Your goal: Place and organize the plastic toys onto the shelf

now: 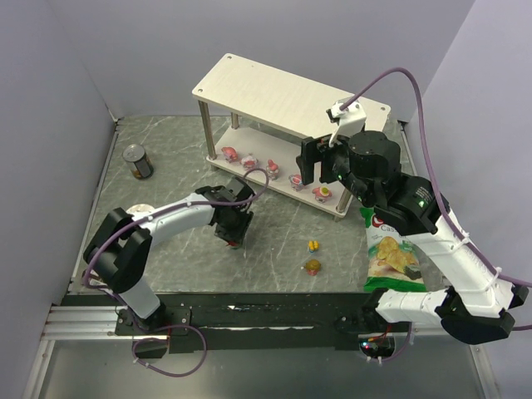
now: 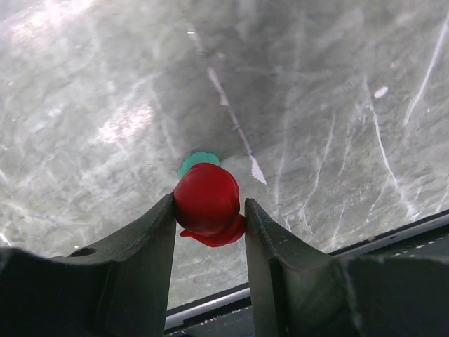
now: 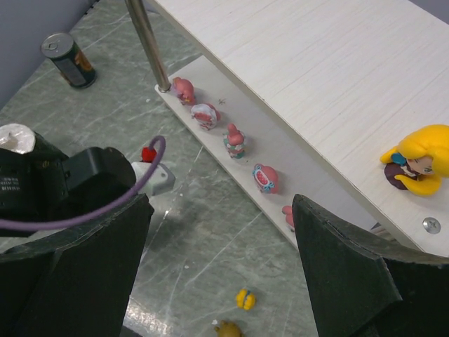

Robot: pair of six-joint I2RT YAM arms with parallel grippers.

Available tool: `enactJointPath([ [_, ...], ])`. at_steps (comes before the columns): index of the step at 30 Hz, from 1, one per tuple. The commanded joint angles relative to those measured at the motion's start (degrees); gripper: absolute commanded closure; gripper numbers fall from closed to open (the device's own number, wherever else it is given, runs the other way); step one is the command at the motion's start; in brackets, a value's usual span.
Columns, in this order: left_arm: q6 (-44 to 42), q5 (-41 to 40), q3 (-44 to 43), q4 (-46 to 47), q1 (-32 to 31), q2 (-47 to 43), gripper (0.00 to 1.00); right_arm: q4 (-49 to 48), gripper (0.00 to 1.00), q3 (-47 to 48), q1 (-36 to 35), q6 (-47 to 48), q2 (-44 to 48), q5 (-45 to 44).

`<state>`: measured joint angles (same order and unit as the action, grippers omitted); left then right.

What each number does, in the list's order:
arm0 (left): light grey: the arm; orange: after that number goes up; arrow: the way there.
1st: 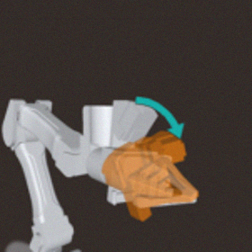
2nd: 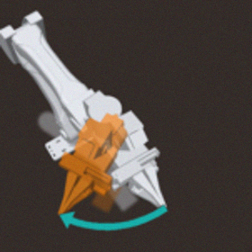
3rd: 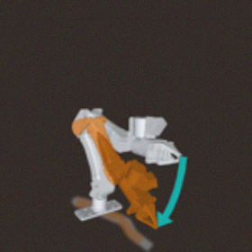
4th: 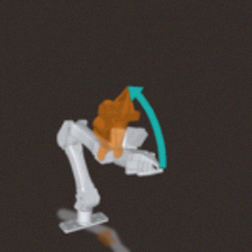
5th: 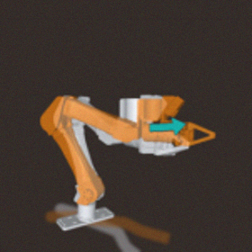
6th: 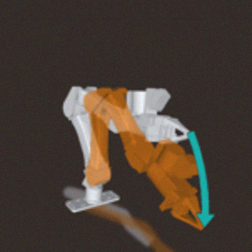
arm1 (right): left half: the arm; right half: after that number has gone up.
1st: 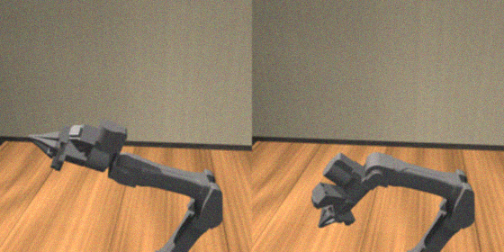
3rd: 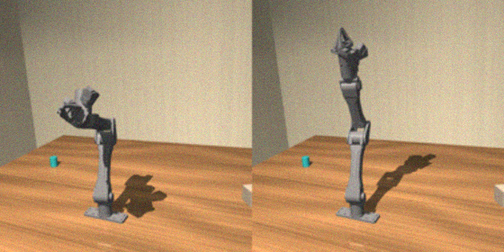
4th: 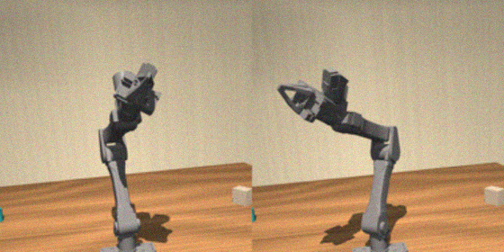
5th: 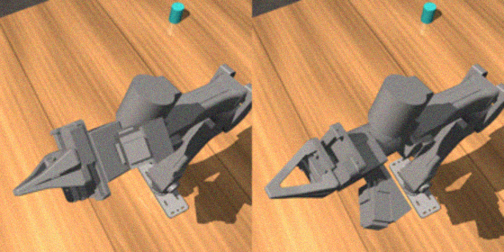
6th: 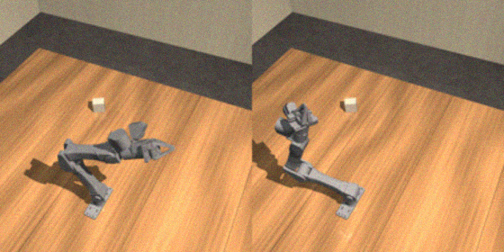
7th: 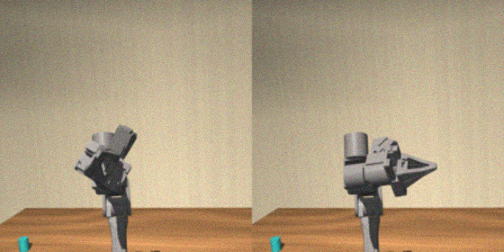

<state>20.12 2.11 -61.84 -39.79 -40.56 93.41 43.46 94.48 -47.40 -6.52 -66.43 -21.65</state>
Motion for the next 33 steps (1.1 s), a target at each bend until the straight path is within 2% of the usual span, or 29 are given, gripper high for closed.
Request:
enactJointPath([
  [1,-2.54,-4.83,-2.32,0.41,-2.24,0.55,0.67,0.04,0.11,2.03,-0.33,-0.95,0.52,-1.47],
  [7,-2.54,-5.80,-1.79,1.65,-3.30,1.34,0.59,0.04,0.11,1.15,-0.33,-1.47,0.95,-1.38],
  [12,-2.37,-6.07,-1.35,2.35,-3.57,0.73,0.45,0.04,0.11,0.71,-0.50,-1.82,1.66,-1.47],
  [18,-2.19,-6.15,-1.44,2.96,-3.57,0.73,0.37,-0.04,0.11,0.01,-0.42,-2.00,2.36,-1.55],
  [24,0.61,-8.35,-0.65,3.75,-3.57,-2.43,0.24,-0.04,0.11,-0.52,-0.42,-2.35,3.24,-1.47],
  [28,11.32,-12.90,2.25,7.35,-4.09,-7.44,0.17,-0.66,0.10,-0.96,-0.33,-1.83,3.59,-1.03],
  [33,26.78,-20.90,10.33,16.39,-6.90,-16.32,0.22,-0.05,0.10,-0.35,-0.42,-1.21,2.80,-0.41],
])
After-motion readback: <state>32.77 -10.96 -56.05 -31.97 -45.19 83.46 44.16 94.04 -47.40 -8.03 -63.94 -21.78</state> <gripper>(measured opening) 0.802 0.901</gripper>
